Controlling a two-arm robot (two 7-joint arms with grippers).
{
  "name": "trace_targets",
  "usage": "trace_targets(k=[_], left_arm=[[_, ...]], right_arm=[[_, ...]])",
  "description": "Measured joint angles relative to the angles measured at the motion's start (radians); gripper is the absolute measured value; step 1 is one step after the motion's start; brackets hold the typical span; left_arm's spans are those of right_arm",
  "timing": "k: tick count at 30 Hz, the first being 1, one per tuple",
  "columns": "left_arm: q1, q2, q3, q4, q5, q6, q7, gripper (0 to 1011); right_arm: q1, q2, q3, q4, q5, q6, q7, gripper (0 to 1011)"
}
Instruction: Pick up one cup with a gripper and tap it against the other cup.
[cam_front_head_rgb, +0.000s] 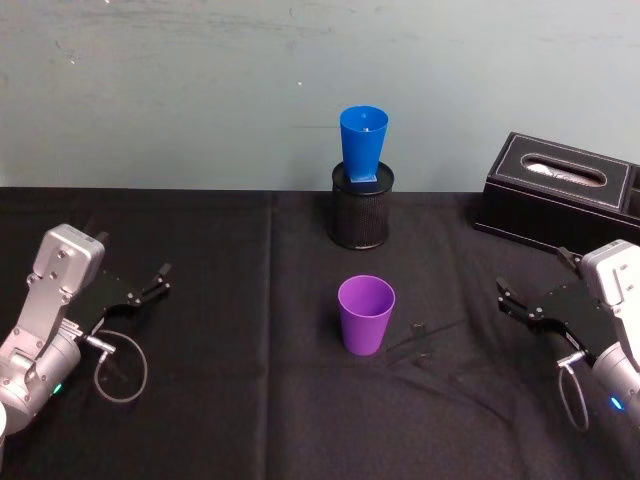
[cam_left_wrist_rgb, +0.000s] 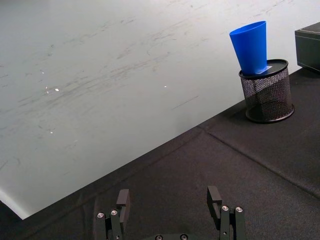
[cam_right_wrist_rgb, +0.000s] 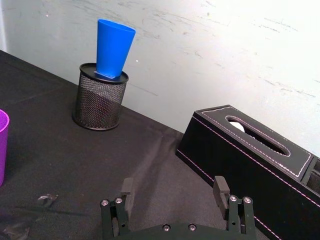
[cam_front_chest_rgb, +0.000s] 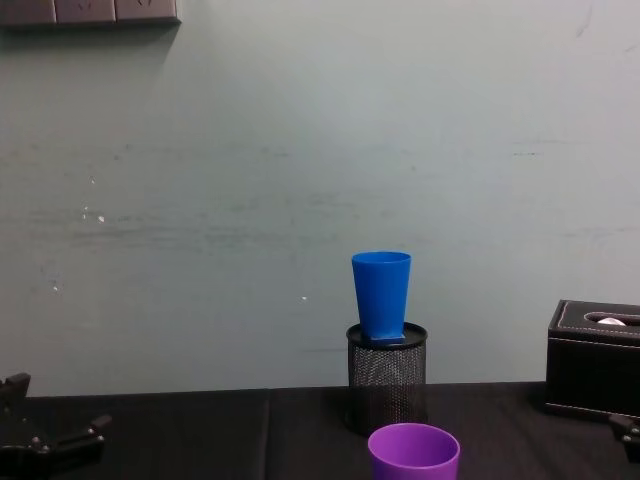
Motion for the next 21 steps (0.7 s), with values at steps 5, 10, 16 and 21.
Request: trace_targets(k=[5, 10, 16, 21], left_arm=[[0.0, 0.0, 0.0, 0.0, 0.0, 0.0, 0.0, 1011], [0.0, 0.0, 0.0, 0.0, 0.0, 0.0, 0.0, 1011], [0.0, 0.0, 0.0, 0.0, 0.0, 0.0, 0.0, 1011], [0.0, 0.0, 0.0, 0.0, 0.0, 0.0, 0.0, 1011]], right_arm=[[0.0, 0.0, 0.0, 0.0, 0.0, 0.0, 0.0, 1000], [0.0, 0.0, 0.0, 0.0, 0.0, 0.0, 0.0, 1000], [0.0, 0.0, 0.0, 0.0, 0.0, 0.0, 0.0, 1000], [0.0, 0.0, 0.0, 0.0, 0.0, 0.0, 0.0, 1000]])
